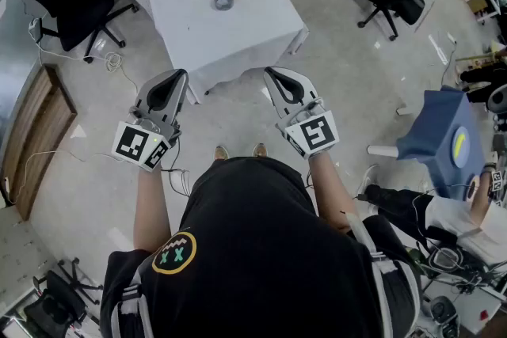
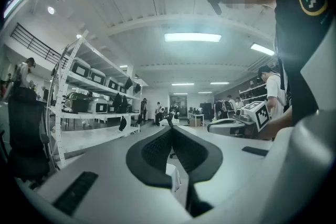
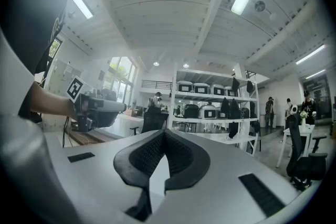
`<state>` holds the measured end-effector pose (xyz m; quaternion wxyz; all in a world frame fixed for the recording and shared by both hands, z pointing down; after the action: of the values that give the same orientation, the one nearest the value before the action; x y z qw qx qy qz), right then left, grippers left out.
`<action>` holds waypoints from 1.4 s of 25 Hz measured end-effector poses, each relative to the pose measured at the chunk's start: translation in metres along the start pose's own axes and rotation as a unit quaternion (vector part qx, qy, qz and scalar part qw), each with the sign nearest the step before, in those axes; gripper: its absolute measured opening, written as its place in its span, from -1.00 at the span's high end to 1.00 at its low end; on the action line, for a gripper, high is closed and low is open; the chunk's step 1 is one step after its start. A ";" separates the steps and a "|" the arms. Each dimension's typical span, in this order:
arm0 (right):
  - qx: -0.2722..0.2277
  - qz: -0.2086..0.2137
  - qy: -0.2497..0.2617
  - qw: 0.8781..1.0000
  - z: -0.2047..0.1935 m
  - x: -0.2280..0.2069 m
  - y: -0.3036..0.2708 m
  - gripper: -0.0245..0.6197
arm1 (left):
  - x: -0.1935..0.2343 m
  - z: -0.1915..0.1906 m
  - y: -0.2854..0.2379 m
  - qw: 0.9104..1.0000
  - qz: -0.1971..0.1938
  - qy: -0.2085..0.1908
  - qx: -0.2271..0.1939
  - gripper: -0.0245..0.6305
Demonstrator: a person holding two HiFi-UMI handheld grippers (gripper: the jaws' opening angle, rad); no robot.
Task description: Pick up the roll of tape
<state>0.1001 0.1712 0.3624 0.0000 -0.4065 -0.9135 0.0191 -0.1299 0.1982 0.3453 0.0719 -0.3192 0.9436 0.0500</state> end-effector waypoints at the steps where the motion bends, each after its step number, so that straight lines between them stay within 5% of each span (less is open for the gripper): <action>1: -0.002 0.001 0.000 1.000 0.000 0.000 0.000 0.86 | 0.000 0.000 0.000 1.000 -0.001 0.000 0.000 0.87; 26: -0.006 0.009 -0.015 1.000 -0.001 0.001 -0.003 0.85 | -0.003 0.000 -0.002 1.000 -0.002 0.000 0.003 0.87; 27: -0.003 0.018 -0.026 0.999 -0.003 0.002 -0.005 0.51 | -0.003 0.000 -0.002 1.000 -0.002 0.000 0.003 0.87; 29: 0.011 0.039 -0.057 0.998 -0.010 0.003 -0.010 -0.51 | -0.002 -0.001 -0.002 1.000 -0.003 0.000 0.003 0.87; 30: 0.017 0.044 -0.065 0.997 -0.014 0.004 -0.012 -0.73 | -0.002 -0.001 -0.003 1.000 -0.003 0.000 0.003 0.87; 32: 0.025 0.045 -0.063 0.997 -0.018 0.005 -0.014 -0.93 | -0.002 -0.002 -0.003 1.000 -0.003 0.001 0.004 0.87; 35: 0.026 0.043 -0.055 0.997 -0.018 0.007 -0.014 -0.93 | -0.002 -0.002 -0.003 1.000 -0.004 0.001 0.005 0.87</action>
<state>0.0851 0.1679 0.3805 -0.0408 -0.4436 -0.8929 0.0654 -0.1267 0.1966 0.3478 0.0730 -0.3226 0.9426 0.0450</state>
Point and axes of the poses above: the fingertips, and each gripper's own axes: y backward along the fingers, x to its left, z out of its top, the point moved 5 cm from there along y, backward along the fingers, and after that the axes turned 9 degrees about -y, right-handed, at the moved point
